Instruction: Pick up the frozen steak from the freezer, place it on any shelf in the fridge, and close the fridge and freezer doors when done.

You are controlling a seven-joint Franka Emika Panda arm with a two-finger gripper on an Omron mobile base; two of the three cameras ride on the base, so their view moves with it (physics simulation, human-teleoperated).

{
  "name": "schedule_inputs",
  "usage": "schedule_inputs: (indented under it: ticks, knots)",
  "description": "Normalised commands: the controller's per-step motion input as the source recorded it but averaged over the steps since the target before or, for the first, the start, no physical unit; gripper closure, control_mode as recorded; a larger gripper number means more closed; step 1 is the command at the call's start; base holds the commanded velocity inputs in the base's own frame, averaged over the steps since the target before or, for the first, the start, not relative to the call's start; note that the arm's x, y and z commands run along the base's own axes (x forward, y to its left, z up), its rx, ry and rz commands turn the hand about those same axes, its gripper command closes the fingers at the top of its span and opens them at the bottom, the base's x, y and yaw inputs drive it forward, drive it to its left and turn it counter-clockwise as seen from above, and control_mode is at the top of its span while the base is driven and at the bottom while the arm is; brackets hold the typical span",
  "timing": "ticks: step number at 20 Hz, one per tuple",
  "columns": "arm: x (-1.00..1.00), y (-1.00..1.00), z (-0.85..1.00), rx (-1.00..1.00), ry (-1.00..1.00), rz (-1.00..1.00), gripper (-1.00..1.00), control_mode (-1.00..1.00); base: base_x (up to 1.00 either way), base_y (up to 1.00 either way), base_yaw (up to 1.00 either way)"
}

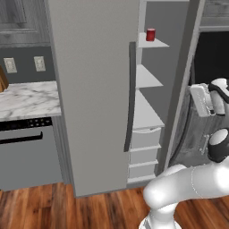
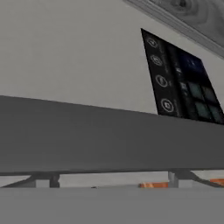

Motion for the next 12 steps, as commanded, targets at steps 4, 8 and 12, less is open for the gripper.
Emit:
schedule_inputs:
  ticks: [4, 8, 12]
  knots:
    - [0.22, 0.98, 0.22, 0.13, 0.0, 0.14, -1.0, -1.0, 0.0, 0.0, 0.0]
    - [0.28, 0.57, 0.34, 0.05, -0.03, 0.06, -1.0, -1.0, 0.0, 0.0, 0.0]
    - [0.44, 0.32, 0.34, 0.0, -0.04, 0.0, -1.0, -1.0, 0.0, 0.0, 0.0]
